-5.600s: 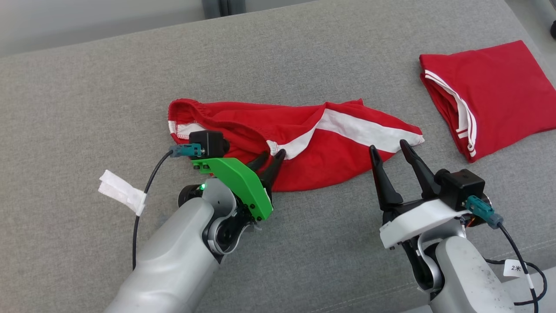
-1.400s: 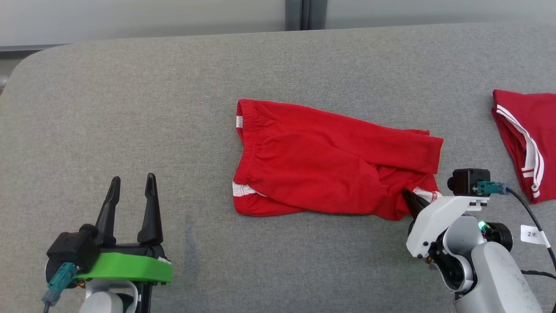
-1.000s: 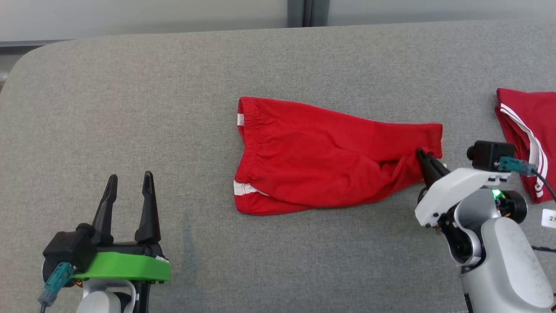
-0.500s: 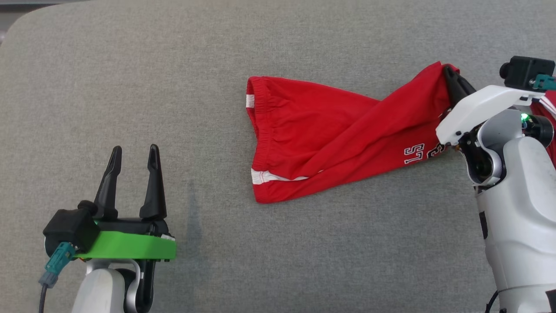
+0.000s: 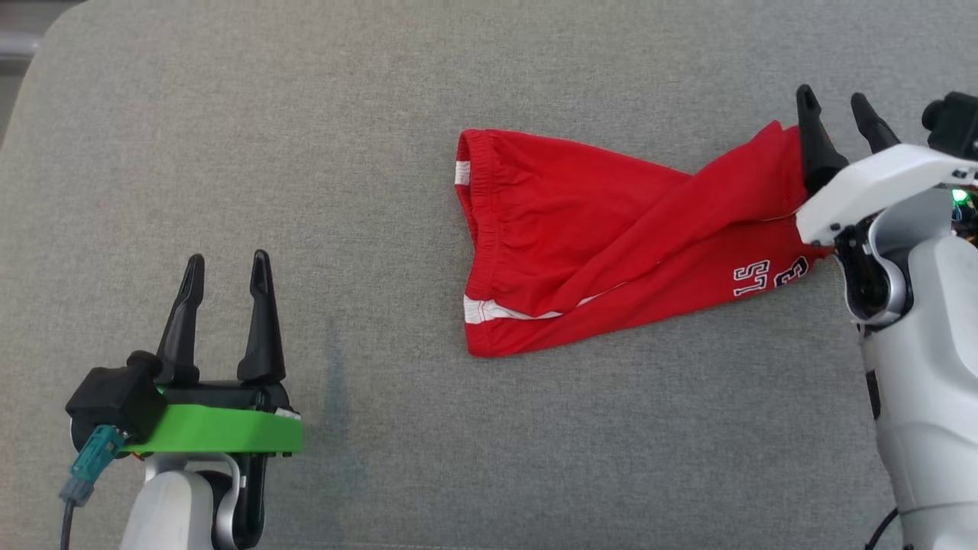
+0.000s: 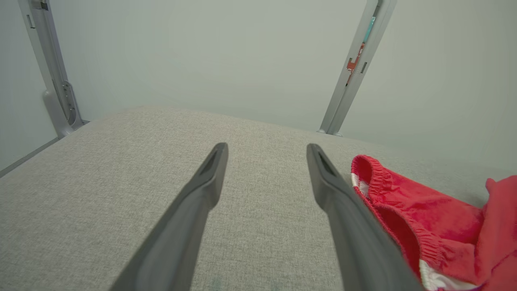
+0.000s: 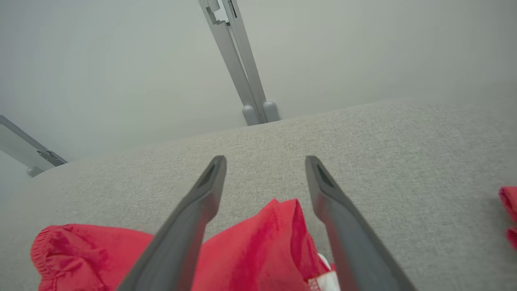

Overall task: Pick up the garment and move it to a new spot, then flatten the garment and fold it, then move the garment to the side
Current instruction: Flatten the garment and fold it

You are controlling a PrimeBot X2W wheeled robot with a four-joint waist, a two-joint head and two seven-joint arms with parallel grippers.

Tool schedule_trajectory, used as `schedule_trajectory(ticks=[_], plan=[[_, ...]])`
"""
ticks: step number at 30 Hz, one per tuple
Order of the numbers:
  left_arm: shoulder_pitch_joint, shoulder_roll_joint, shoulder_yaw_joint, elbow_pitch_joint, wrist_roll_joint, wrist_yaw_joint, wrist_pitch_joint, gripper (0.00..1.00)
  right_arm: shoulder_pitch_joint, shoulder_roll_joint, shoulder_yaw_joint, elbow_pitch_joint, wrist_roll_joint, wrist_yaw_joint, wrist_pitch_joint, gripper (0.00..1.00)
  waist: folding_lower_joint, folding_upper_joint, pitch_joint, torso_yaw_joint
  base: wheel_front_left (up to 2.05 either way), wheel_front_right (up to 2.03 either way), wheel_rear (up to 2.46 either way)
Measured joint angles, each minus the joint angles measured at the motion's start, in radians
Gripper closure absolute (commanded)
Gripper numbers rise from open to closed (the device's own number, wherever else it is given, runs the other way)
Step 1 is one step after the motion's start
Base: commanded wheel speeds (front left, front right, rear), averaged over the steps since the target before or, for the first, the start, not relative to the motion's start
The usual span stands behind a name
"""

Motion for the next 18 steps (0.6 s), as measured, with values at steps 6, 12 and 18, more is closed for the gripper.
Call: schedule_trajectory(ticks=[6,12,18], plan=[[0.024,0.001,0.012,0.007,0.001,0.0,0.0,0.0,0.169,-0.047,0.029,-0.144,-0.063,0.0,-0.054,0.0,0.0,0.0,-0.041,-0.034,0.0,0.0,0.0],[0.046,0.003,0.014,0.028,0.001,0.0,0.0,0.0,0.34,-0.006,0.062,-0.237,-0.096,0.0,-0.099,0.0,0.0,0.0,-0.078,-0.074,0.0,0.0,0.0],[0.074,0.003,0.013,0.04,0.001,0.0,0.0,0.0,0.433,0.03,0.095,-0.286,-0.108,0.0,-0.164,0.0,0.0,0.0,-0.123,-0.102,0.0,0.0,0.0]])
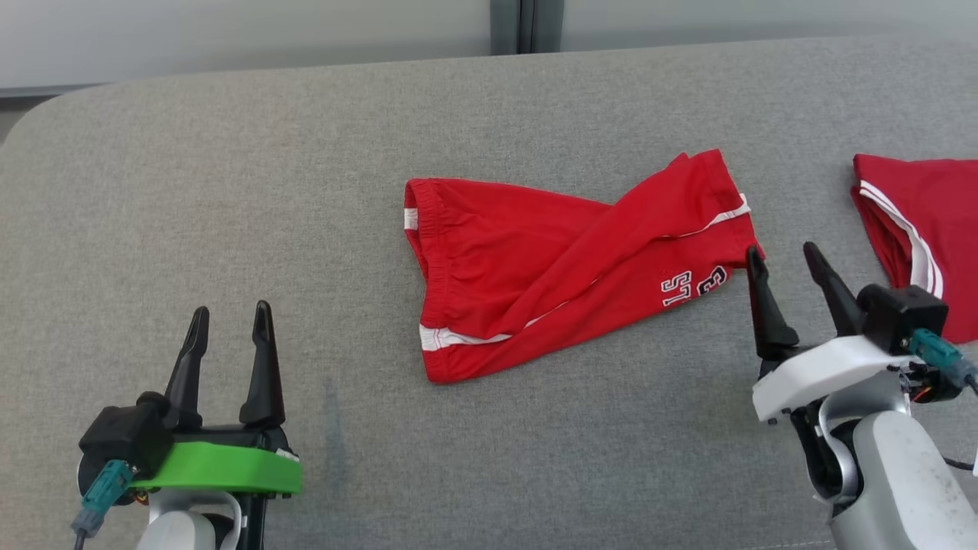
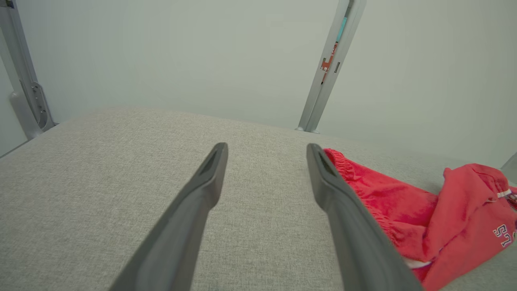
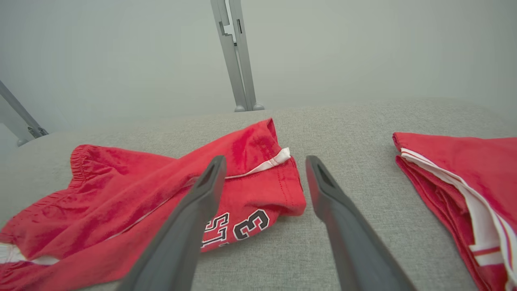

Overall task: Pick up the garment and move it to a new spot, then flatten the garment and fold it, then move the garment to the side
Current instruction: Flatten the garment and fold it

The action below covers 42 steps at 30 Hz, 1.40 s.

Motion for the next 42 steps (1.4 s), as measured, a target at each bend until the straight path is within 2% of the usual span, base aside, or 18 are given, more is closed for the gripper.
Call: schedule_trajectory(ticks=[5,13,31,34,37,39,42], plan=[[0.028,-0.001,0.0,0.013,0.0,0.0,0.0,0.0,0.053,-0.002,0.029,-0.027,-0.011,0.0,-0.056,0.0,0.0,0.0,-0.044,-0.015,0.0,0.0,0.0],[0.051,-0.004,-0.003,0.027,0.0,0.0,0.0,0.0,0.096,0.027,0.012,-0.038,-0.033,0.0,-0.071,0.0,0.0,0.0,-0.095,-0.032,0.0,0.0,0.0],[0.051,-0.004,-0.01,0.027,-0.002,0.0,0.0,0.0,0.1,0.052,0.005,-0.067,-0.045,0.0,-0.042,0.0,0.0,0.0,-0.08,-0.043,0.0,0.0,0.0],[0.048,0.004,-0.054,0.046,-0.005,0.0,0.0,0.0,0.091,0.044,0.013,-0.057,-0.038,0.0,-0.016,0.0,0.0,0.0,-0.076,-0.043,0.0,0.0,0.0],[0.025,0.025,-0.158,0.111,-0.024,0.0,0.003,0.0,0.046,0.015,0.037,-0.026,-0.033,0.0,0.035,0.0,0.0,0.0,-0.068,-0.046,0.0,0.0,0.0],[-0.007,0.036,-0.248,0.169,-0.065,-0.001,0.037,0.0,0.002,-0.011,0.054,0.014,-0.025,0.0,0.08,0.0,0.0,0.0,-0.062,-0.047,0.0,0.0,0.0],[-0.068,0.045,-0.333,0.247,-0.138,-0.001,0.095,0.0,-0.059,-0.039,0.079,0.075,-0.005,0.0,0.123,0.0,0.0,0.0,-0.054,-0.047,0.0,0.0,0.0]])
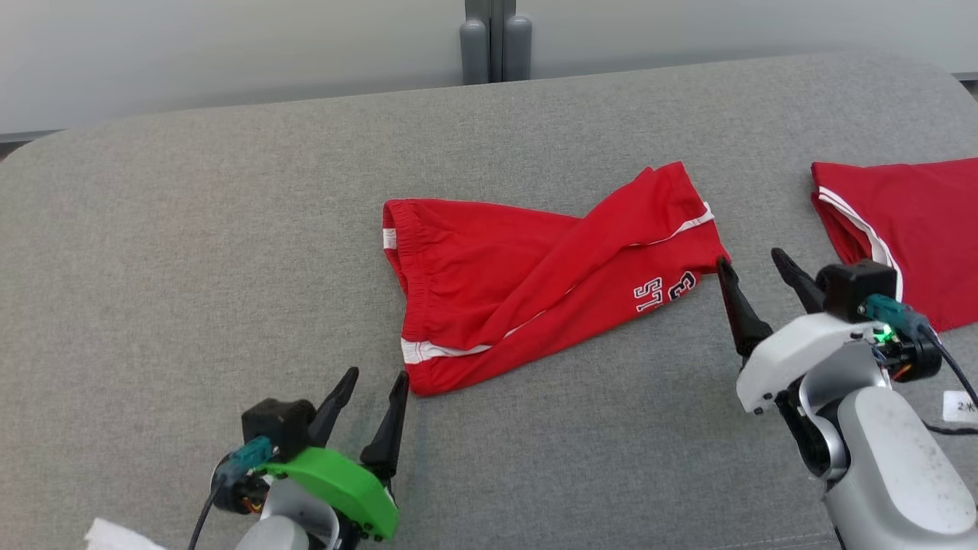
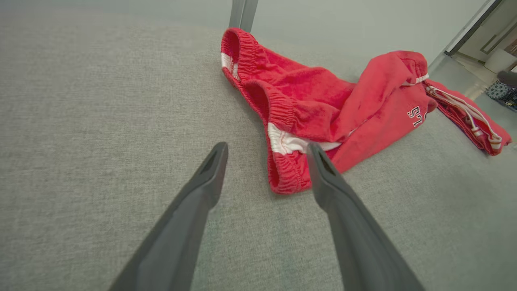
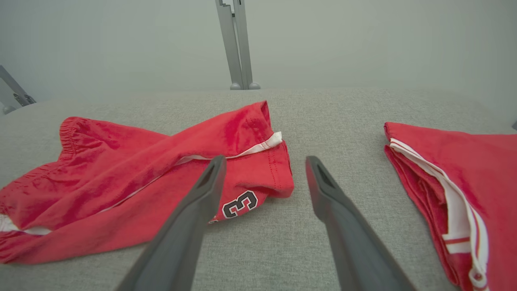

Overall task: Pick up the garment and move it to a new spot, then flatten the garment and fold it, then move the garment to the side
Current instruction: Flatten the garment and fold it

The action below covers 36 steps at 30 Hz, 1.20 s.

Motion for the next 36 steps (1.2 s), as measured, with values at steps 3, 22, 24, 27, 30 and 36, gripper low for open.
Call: schedule_trajectory(ticks=[3,22,24,27,30,36], plan=[[-0.067,0.007,-0.054,0.059,-0.052,0.0,0.026,0.0,-0.064,-0.024,0.039,0.056,0.016,0.0,0.041,0.0,0.0,0.0,0.01,0.002,0.0,0.0,0.0],[-0.3,0.038,-0.256,0.267,-0.22,0.0,0.089,1.0,-0.318,-0.123,0.263,0.31,0.093,0.0,0.048,0.0,0.0,0.0,0.092,-0.012,0.0,0.0,0.0],[-0.304,0.044,-0.272,0.268,-0.232,0.0,0.077,1.0,-0.335,-0.14,0.29,0.323,0.096,0.0,0.043,0.0,0.0,0.0,0.095,-0.011,0.0,0.0,0.0],[-0.314,0.052,-0.291,0.272,-0.247,0.0,0.059,1.0,-0.371,-0.17,0.345,0.349,0.092,0.0,0.04,0.0,0.0,0.0,0.1,-0.009,0.0,0.0,0.0],[-0.327,0.057,-0.307,0.275,-0.254,0.0,0.042,1.0,-0.406,-0.192,0.397,0.37,0.103,0.0,0.034,0.0,0.0,0.0,0.107,-0.004,0.0,0.0,0.0],[-0.352,0.062,-0.34,0.283,-0.274,0.0,0.016,1.0,-0.471,-0.225,0.504,0.402,0.164,0.0,0.001,0.0,0.0,0.0,0.126,0.009,0.0,0.0,0.0]])
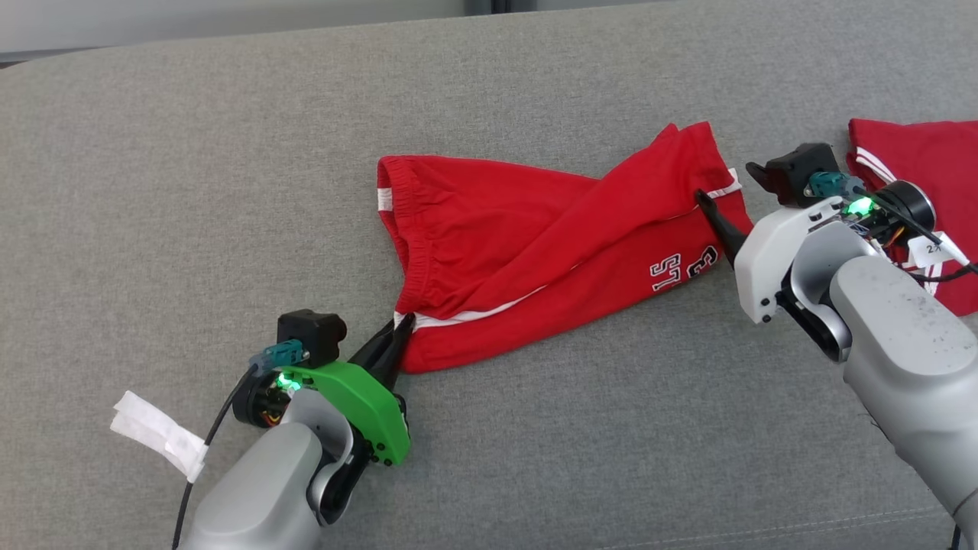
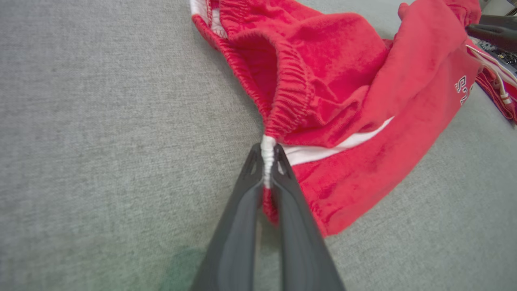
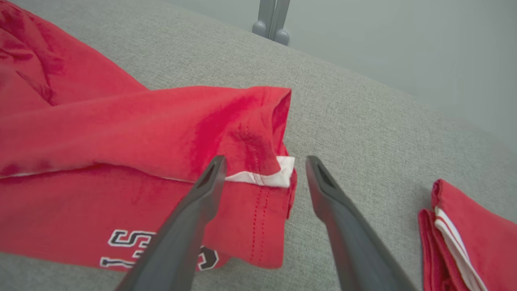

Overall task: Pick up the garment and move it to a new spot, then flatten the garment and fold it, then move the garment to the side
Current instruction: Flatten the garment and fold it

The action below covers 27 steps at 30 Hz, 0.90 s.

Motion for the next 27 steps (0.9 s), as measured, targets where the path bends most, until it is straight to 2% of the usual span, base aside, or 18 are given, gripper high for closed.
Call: schedule_trajectory(ticks=[13,14,15,16,17,18,19,27], plan=[[-0.036,0.011,-0.043,0.018,-0.036,0.0,-0.041,1.0,-0.066,-0.023,0.17,0.056,0.123,0.0,-0.067,0.0,0.0,0.0,0.031,0.013,0.0,0.0,0.0],[-0.038,0.012,-0.044,0.019,-0.037,0.0,-0.043,1.0,-0.071,-0.024,0.179,0.059,0.126,0.0,-0.069,0.19,0.0,0.0,0.033,0.012,0.0,0.0,0.0],[-0.042,0.012,-0.047,0.021,-0.038,0.0,-0.044,1.0,-0.078,-0.026,0.19,0.063,0.132,0.0,-0.074,0.28,0.0,0.0,0.035,0.012,0.0,0.0,0.0],[-0.045,0.012,-0.05,0.022,-0.04,0.0,-0.045,1.0,-0.086,-0.026,0.199,0.066,0.137,0.0,-0.076,0.55,0.0,0.0,0.037,0.012,0.0,0.0,0.0],[-0.048,0.012,-0.052,0.024,-0.042,0.0,-0.046,1.0,-0.092,-0.026,0.208,0.071,0.143,0.0,-0.078,0.72,0.0,0.0,0.038,0.011,0.0,0.0,0.0],[-0.05,0.013,-0.054,0.025,-0.045,0.0,-0.049,1.0,-0.095,-0.026,0.214,0.077,0.15,0.0,-0.078,0.84,0.0,0.0,0.039,0.011,0.0,0.0,0.0],[-0.051,0.013,-0.056,0.027,-0.049,0.0,-0.052,1.0,-0.096,-0.026,0.221,0.081,0.159,0.0,-0.076,1.0,0.0,0.0,0.039,0.011,0.0,0.0,0.0],[-0.065,0.018,-0.063,0.04,-0.066,0.0,-0.071,1.0,-0.107,-0.029,0.251,0.112,0.222,0.0,-0.086,1.0,0.0,0.0,0.039,0.009,0.0,0.0,0.0]])
